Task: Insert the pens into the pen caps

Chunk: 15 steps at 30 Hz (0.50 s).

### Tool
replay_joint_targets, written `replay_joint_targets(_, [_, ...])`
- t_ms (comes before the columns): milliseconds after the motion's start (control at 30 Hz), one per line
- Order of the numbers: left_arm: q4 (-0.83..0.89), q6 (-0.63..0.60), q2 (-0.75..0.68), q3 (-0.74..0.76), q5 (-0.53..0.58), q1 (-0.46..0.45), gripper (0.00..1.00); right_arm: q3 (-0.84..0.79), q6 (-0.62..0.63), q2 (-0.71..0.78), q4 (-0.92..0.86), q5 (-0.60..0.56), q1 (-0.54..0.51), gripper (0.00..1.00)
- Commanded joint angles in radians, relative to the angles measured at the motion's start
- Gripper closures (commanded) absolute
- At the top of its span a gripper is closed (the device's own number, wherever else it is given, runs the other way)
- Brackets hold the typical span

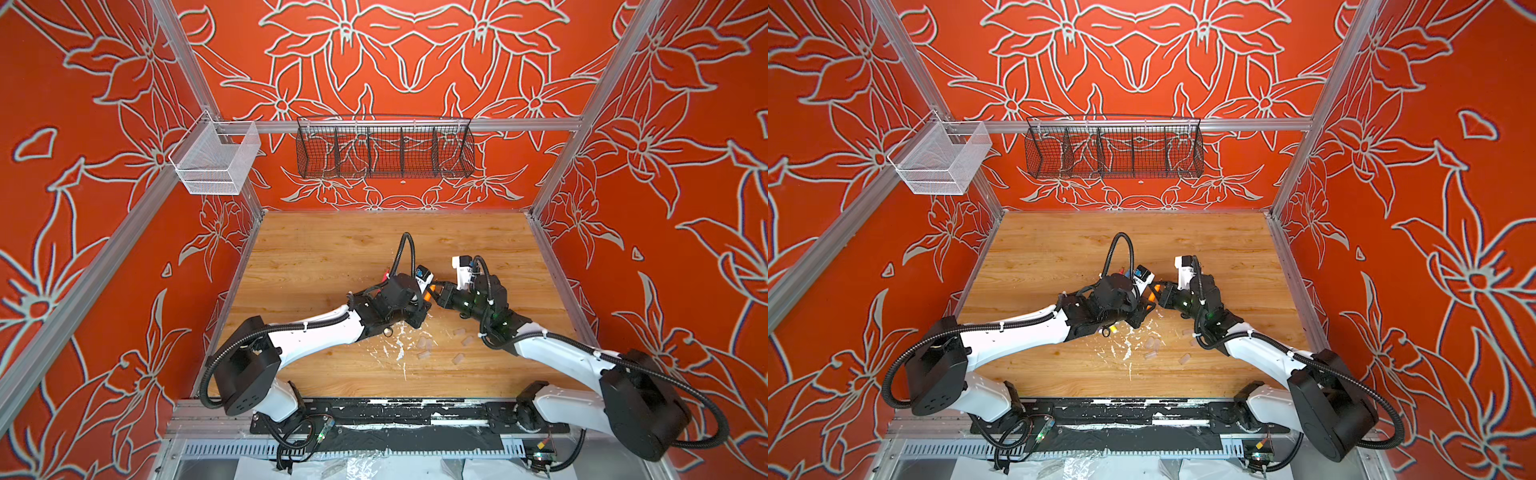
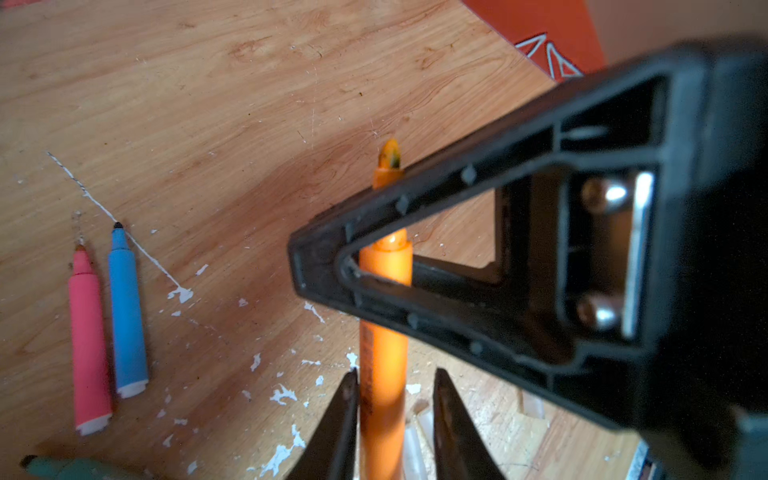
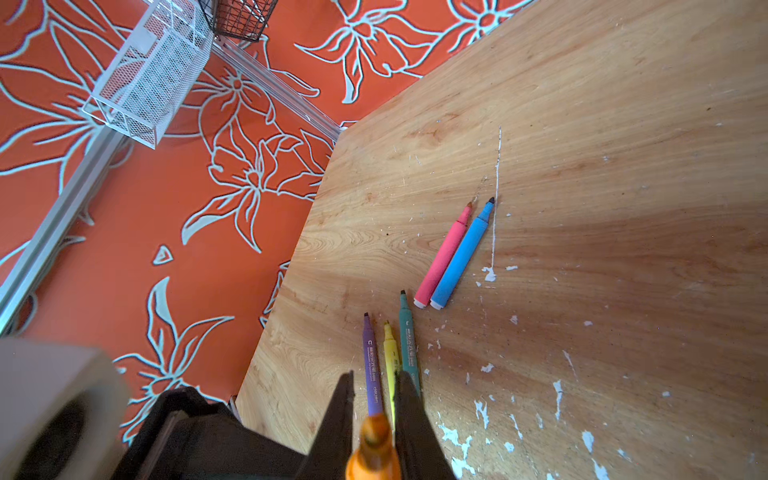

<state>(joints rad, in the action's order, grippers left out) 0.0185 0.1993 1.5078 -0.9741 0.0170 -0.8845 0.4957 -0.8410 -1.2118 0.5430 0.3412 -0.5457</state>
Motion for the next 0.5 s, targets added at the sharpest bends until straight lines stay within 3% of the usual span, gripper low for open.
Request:
replay_joint_targets(0, [-0.019, -0.015, 0.017, -0.021, 0.006, -0.006, 0.69, -0.029, -0.051, -0.005, 0.101, 0.038, -0.006, 1.00])
replay_joint_targets(333, [-0.012, -0.023, 0.048, -0.042, -0.002, -0.006, 0.69, -0.043, -0.076, -0.023, 0.157, 0.053, -0.011, 1.00])
replay_joint_targets(400, [-0.010, -0.023, 0.049, -0.043, -0.005, -0.005, 0.76, -0.047, -0.080, -0.023, 0.164, 0.055, -0.010, 1.00])
replay_joint_targets(467, [-0.017, -0.020, 0.045, -0.037, -0.008, -0.005, 0.89, -0.048, -0.077, -0.019, 0.161, 0.052, -0.010, 1.00])
